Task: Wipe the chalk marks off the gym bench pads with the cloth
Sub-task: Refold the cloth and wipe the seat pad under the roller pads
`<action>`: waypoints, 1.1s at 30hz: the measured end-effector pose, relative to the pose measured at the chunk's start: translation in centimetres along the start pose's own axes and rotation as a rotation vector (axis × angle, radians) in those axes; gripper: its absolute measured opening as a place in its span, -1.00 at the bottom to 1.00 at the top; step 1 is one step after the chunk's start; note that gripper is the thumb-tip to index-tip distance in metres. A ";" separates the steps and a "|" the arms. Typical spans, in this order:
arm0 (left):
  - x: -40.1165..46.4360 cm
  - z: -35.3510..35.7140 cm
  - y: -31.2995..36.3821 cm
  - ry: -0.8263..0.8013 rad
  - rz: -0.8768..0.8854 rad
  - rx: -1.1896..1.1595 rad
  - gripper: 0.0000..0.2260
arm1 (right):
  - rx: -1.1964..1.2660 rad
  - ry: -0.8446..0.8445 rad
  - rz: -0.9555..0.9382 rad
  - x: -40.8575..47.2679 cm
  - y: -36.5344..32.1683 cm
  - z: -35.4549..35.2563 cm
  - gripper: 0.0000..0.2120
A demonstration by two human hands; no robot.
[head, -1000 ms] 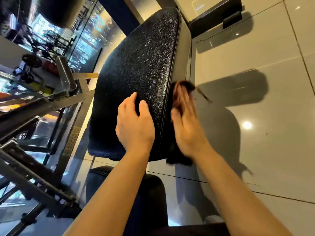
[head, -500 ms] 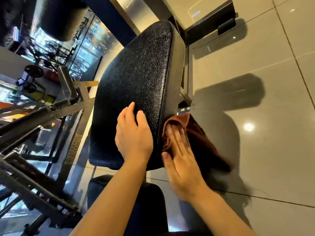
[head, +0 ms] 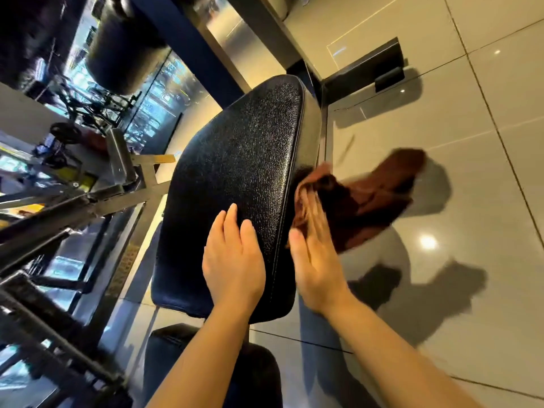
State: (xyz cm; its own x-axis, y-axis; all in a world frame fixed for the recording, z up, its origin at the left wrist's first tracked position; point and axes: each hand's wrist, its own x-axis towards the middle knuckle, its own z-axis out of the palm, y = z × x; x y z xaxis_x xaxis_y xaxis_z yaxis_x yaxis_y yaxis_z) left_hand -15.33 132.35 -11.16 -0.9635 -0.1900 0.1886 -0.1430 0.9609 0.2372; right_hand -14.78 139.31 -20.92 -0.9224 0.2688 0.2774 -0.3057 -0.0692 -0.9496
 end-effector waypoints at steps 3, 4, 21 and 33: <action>0.0 0.1 -0.2 0.005 -0.012 -0.006 -0.58 | 0.014 -0.103 0.034 -1.9 -0.3 -0.4 -0.49; 0.0 0.1 -0.3 0.009 -0.015 -0.008 -0.58 | 0.021 -0.141 0.059 -1.3 -0.6 -0.7 -0.50; -0.5 0.2 0.0 0.016 -0.107 -0.051 -0.53 | 0.026 -0.260 0.234 19.4 0.5 -6.0 -0.52; -0.3 -0.2 0.3 -0.029 -0.078 0.030 -0.60 | 0.126 -0.209 0.269 20.1 0.9 -6.2 -0.49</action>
State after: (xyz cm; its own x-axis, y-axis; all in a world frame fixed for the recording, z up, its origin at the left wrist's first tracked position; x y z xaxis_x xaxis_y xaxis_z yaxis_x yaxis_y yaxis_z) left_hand -15.01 132.69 -10.93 -0.9552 -0.2591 0.1427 -0.2243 0.9490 0.2217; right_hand -32.14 150.65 -17.13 -0.9982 0.0231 0.0560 -0.0598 -0.2321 -0.9708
